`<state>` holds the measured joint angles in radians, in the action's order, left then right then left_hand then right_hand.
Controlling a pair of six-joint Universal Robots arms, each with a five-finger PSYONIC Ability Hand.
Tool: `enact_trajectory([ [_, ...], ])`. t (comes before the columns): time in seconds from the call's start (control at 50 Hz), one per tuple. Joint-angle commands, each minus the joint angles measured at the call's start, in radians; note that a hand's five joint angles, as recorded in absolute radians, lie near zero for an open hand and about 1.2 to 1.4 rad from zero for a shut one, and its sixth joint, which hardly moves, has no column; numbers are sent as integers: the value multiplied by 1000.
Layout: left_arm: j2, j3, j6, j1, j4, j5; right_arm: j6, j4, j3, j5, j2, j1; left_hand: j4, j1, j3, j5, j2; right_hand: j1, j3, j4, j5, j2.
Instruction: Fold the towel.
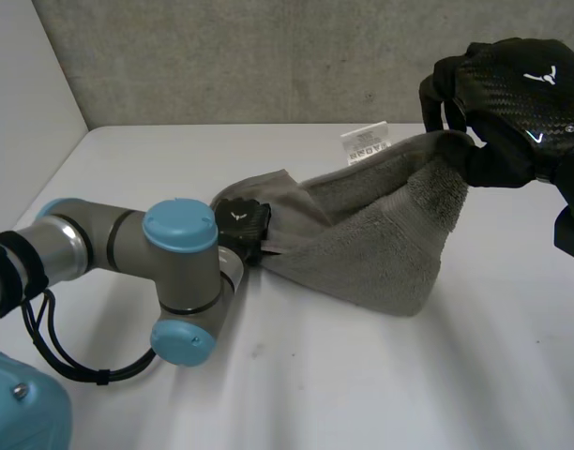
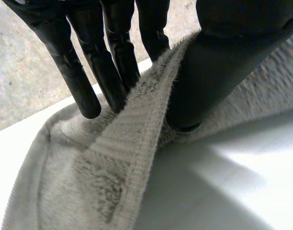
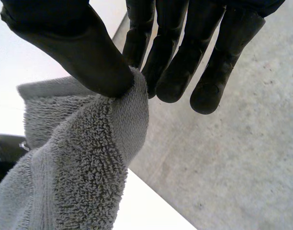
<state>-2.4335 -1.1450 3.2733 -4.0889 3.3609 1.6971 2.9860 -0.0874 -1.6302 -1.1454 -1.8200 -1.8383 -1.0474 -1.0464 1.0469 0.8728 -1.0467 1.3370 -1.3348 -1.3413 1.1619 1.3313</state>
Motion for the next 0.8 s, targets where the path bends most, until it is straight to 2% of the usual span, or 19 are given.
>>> enact_trajectory([
  [0.02, 89, -45, 12, -2, 0, -2, -4, 0, 3, 3, 51, 59, 66, 65, -66, -66, 66, 59, -61, -55, 60, 65],
  [0.04, 103, -59, 12, -2, -2, -4, -7, -2, 4, 3, 60, 62, 158, 157, -157, -158, 157, 59, -61, -55, 60, 65],
  [0.16, 105, -98, 32, -4, 0, -10, -24, -2, 1, 4, 73, 67, 173, 172, -173, -173, 173, 59, -61, -55, 60, 65],
  [0.22, 97, -122, 83, -10, 6, -14, -24, 0, 0, 4, 73, 67, 50, 49, -50, -50, 49, 59, -61, -55, 60, 65],
  [0.26, 85, -134, 132, -16, 27, -16, -25, 2, 0, 4, 73, 67, -347, -348, 347, 347, -347, 59, -61, -55, 60, 65],
  [0.44, 102, -133, 160, -62, 95, -19, -27, 18, 6, 1, 82, 77, -349, -350, 349, 349, -350, 59, -61, -55, 60, 65],
  [0.5, 179, -107, 158, -105, 95, -31, -33, 56, 26, -5, 114, 88, -349, -350, 349, 349, -350, 59, -61, -55, 60, 65],
  [0.64, 445, -9, 105, -185, 95, -33, -15, 271, 90, -11, 163, 109, -349, -350, 349, 349, -350, 59, -61, -55, 60, 65],
  [0.68, 488, -10, 71, -192, 91, -33, 2, 395, 79, -11, 166, 114, -349, -350, 349, 349, -350, 59, -61, -55, 60, 65],
  [0.76, 553, -44, -11, -195, 74, -34, 19, 476, 47, -13, 168, 119, -349, -350, 349, 349, -350, 59, -61, -55, 60, 65],
  [0.8, 612, -157, -70, -203, 34, -42, 24, 469, -6, -4, 171, 149, -349, -350, 349, 349, -350, 59, -61, -55, 60, 65],
])
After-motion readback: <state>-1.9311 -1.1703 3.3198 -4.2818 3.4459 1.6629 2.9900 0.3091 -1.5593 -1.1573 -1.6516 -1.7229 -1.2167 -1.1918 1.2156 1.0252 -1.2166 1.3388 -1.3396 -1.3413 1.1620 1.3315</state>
